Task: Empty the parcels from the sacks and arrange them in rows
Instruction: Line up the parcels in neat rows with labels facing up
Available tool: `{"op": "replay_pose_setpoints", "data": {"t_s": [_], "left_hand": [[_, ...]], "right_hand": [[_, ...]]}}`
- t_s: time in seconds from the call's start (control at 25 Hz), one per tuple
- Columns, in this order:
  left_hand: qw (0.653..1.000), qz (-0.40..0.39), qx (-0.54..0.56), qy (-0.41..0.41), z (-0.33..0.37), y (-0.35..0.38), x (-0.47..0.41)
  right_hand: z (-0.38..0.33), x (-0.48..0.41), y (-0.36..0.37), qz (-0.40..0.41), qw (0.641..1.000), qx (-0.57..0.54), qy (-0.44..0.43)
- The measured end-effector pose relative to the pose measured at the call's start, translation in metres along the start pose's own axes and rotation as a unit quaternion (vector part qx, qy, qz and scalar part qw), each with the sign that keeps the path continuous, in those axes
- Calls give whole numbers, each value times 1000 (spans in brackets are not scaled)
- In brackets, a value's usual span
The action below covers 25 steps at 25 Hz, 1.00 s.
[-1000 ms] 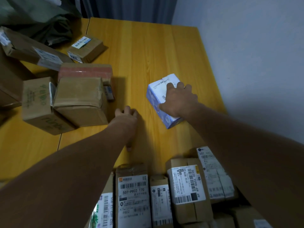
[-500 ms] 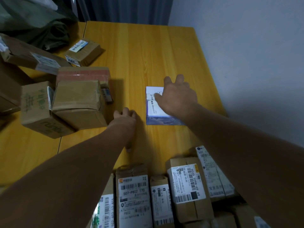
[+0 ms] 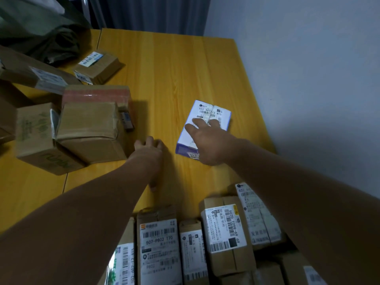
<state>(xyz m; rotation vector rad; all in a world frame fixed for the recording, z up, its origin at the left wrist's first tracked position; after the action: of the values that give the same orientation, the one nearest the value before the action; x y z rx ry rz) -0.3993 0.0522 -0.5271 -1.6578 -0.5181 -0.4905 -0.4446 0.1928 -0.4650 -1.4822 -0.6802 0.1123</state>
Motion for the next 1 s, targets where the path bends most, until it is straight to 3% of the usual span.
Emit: {"op": "replay_pose_setpoints", "data": {"t_s": [0.08, 0.16, 0.2, 0.28, 0.4, 0.52, 0.88, 1.0], "left_hand": [[1000, 4, -3, 0, 0, 0, -1], [1000, 6, -14, 1, 2, -1, 1], [1000, 5, -17, 0, 2, -1, 1], [1000, -1, -18, -4, 1, -2, 1], [1000, -1, -7, -8, -1, -2, -1], [1000, -5, -14, -3, 0, -2, 2], [1000, -2, -18, -17, 8, 1, -3], [996, 2, 65, -54, 18, -2, -9]], "right_hand": [[8, 2, -10, 70, 992, -96, 39], [21, 2, -22, 200, 957, -140, 157], [21, 2, -19, 215, 940, -154, 213], [13, -3, -1, 179, 933, -170, 261], [10, -3, 13, 160, 952, -138, 221], [40, 12, 14, 166, 959, -123, 193], [123, 64, 23, 123, 953, -105, 255], [129, 73, 31, 102, 958, -100, 249]]}}
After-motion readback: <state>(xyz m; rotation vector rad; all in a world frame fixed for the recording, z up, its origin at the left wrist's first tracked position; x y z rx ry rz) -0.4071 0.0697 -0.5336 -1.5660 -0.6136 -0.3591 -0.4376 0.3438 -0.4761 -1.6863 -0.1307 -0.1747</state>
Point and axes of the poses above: each hand's wrist, its own x-axis away from the middle knuckle, its own y-axis out of the palm, z = x × y, the point moved 7 cm from there along -x, towards the middle knuckle, and after that the axes turned 6 degrees about z, right-handed, at the moved point
